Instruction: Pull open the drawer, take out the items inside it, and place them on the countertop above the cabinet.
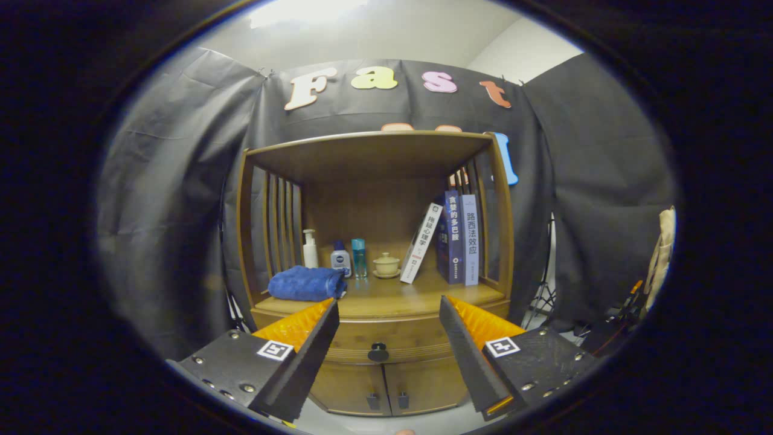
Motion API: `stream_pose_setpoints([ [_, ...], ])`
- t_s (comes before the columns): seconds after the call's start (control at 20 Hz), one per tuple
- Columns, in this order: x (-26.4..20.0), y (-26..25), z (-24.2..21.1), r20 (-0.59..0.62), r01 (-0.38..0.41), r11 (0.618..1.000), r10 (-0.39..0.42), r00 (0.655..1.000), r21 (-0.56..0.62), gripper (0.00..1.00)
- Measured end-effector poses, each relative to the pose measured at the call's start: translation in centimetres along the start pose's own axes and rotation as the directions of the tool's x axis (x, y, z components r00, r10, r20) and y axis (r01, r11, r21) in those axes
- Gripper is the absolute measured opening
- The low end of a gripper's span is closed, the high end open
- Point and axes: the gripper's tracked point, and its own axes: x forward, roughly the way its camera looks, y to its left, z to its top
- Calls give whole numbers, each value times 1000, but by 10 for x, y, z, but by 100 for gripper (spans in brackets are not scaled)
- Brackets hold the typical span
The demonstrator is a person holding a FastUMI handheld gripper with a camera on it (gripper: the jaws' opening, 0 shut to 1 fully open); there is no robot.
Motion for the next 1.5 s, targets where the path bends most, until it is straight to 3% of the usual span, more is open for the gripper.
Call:
stream_pose_setpoints([
  [0.9, 55, -3, -47, -50, -18, 1000, 18, 999, -8, 100],
  [1.5, 111, 12, -140, -172, -37, 999, 32, 985, -24, 100],
])
